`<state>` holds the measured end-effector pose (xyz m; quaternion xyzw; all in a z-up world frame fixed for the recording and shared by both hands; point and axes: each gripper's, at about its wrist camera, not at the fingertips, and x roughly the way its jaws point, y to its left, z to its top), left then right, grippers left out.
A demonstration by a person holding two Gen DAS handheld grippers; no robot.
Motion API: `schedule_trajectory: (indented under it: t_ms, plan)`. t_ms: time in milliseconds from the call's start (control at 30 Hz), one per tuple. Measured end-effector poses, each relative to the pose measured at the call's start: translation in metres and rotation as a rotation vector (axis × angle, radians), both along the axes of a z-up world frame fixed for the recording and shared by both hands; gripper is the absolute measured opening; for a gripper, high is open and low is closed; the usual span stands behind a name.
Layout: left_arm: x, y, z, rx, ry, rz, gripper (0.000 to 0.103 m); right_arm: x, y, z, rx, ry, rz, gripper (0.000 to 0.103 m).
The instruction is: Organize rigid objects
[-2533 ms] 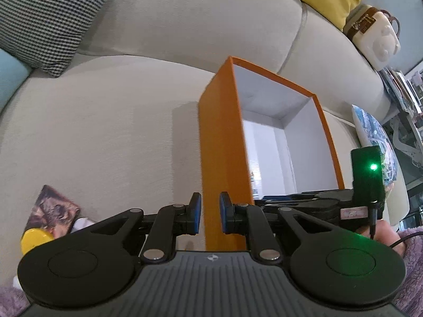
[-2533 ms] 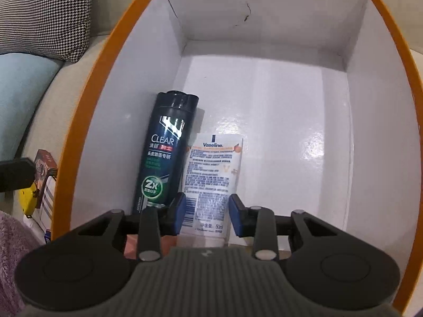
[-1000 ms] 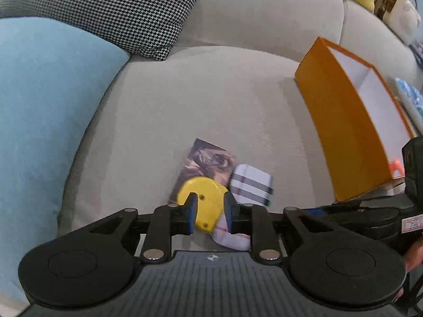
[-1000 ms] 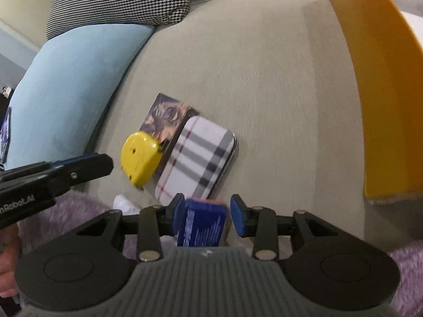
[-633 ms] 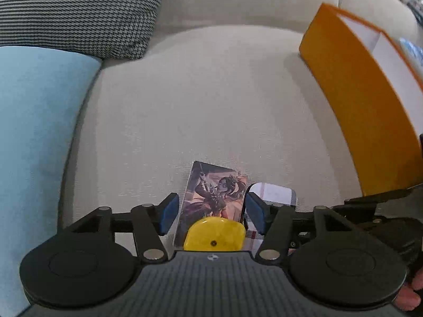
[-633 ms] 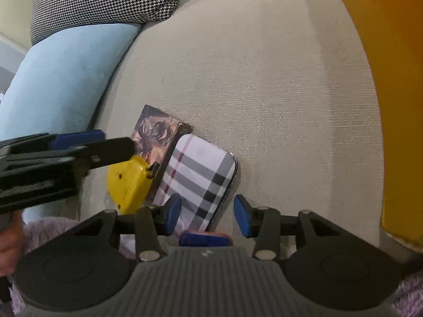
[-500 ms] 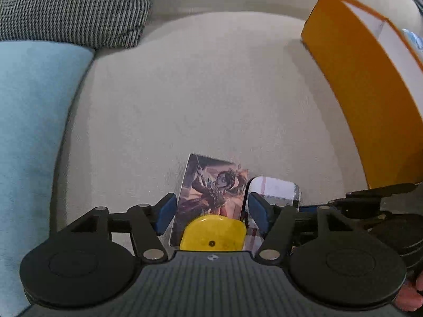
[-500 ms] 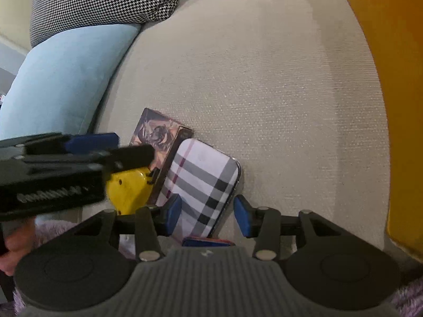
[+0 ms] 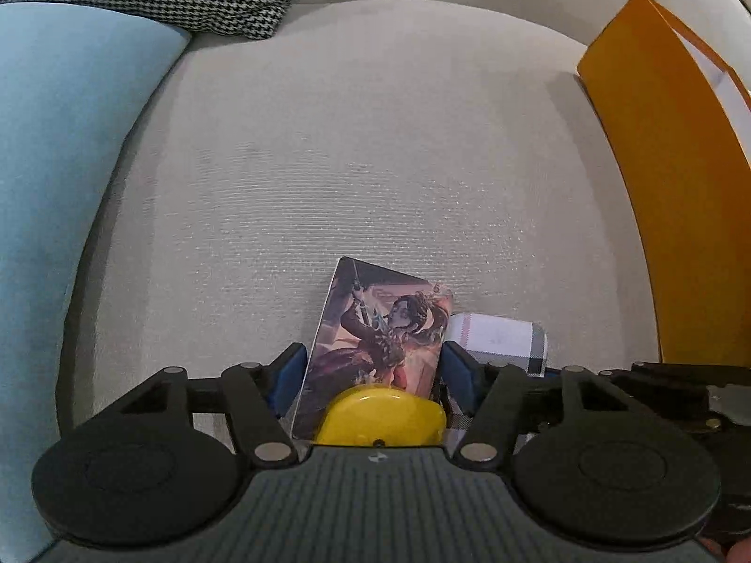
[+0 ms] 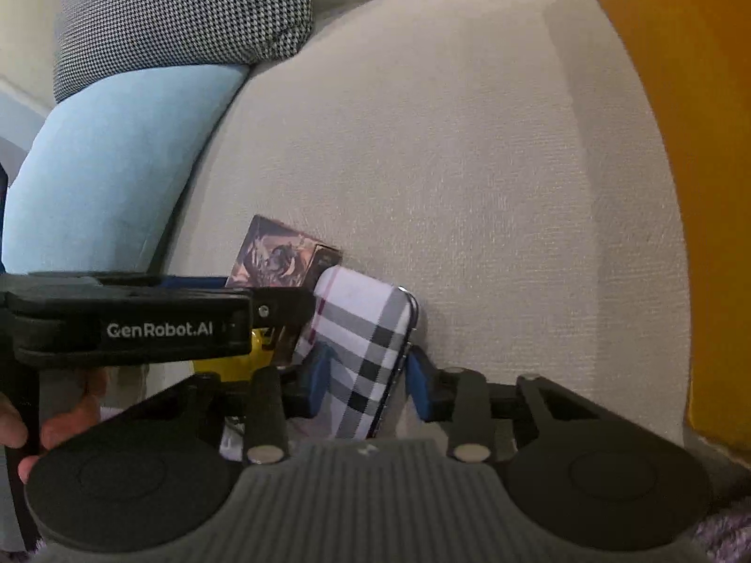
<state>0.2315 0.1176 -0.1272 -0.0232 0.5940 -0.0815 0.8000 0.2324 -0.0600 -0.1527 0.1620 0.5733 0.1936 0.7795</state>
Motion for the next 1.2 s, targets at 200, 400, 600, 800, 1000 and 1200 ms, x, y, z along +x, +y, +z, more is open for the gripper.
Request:
schedule_trajectory:
  t_ms: [200, 400, 600, 800, 1000, 1200]
  plan:
    - [-0.008, 0.007, 0.008, -0.073, -0.06, 0.044, 0.07, -0.004, -0.007, 0.02, -0.006, -0.05, -0.017, 0.022]
    - [-0.017, 0.002, 0.024, -0.164, -0.131, 0.102, 0.07, -0.007, -0.019, 0.047, -0.081, -0.149, -0.031, 0.017]
    - [-0.016, -0.01, 0.032, -0.194, -0.104, 0.075, 0.07, -0.016, -0.029, 0.071, -0.213, -0.237, -0.004, 0.016]
    - [-0.009, -0.019, 0.007, -0.15, -0.023, 0.099, 0.07, -0.017, -0.034, 0.07, -0.281, -0.245, 0.011, 0.016]
    - [0.001, -0.016, -0.011, -0.18, 0.013, 0.13, 0.069, -0.007, -0.025, 0.06, -0.277, -0.244, 0.026, 0.017]
    - [0.006, -0.005, -0.019, -0.249, 0.038, 0.17, 0.071, 0.003, -0.02, 0.046, -0.275, -0.219, 0.024, 0.022]
